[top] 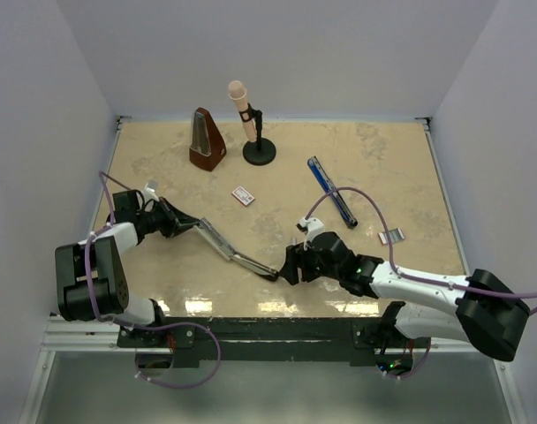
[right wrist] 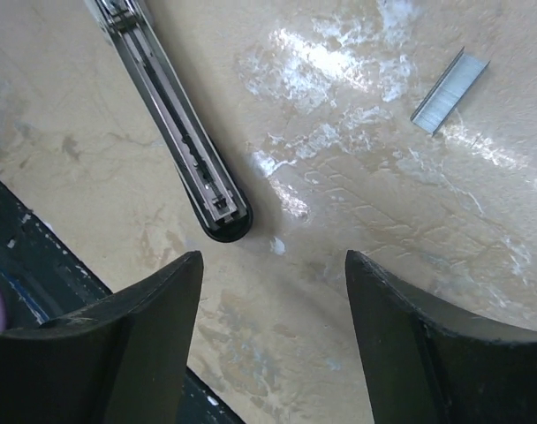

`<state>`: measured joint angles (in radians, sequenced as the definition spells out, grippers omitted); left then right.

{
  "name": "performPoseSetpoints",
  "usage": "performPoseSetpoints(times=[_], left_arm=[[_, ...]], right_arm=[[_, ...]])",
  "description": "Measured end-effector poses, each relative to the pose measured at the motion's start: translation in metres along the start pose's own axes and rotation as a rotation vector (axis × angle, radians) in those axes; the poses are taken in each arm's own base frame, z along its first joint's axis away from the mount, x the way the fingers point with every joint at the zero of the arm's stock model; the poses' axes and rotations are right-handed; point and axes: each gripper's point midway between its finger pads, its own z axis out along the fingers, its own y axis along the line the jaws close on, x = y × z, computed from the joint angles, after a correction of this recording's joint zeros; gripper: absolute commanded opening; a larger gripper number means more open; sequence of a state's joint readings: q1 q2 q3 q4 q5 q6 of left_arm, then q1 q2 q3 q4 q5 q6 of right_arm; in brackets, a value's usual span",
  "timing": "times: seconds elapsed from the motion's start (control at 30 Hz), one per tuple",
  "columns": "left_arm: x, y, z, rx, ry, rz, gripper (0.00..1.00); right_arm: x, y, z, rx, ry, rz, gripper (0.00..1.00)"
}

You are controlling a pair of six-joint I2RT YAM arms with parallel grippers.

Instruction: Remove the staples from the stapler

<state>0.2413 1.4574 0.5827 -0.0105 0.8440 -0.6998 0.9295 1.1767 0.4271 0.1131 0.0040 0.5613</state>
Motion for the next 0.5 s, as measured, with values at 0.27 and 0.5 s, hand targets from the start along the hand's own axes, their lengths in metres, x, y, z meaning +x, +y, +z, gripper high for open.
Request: performPoseSetpoints(times=[0.27,0.5], left_arm=[[0.001,-0.007,0.001,0.054,0.018,0.034,0.0],[0.003,-0.016,0.0,0.117,0.02,0.055,0.0]], right_arm=[[-0.063,0.035,-0.014,-0.064,-0.125,-0.078,0.76],[-0.096,0.063,0.038,-0.125,-0.124,-0.204,0.72]])
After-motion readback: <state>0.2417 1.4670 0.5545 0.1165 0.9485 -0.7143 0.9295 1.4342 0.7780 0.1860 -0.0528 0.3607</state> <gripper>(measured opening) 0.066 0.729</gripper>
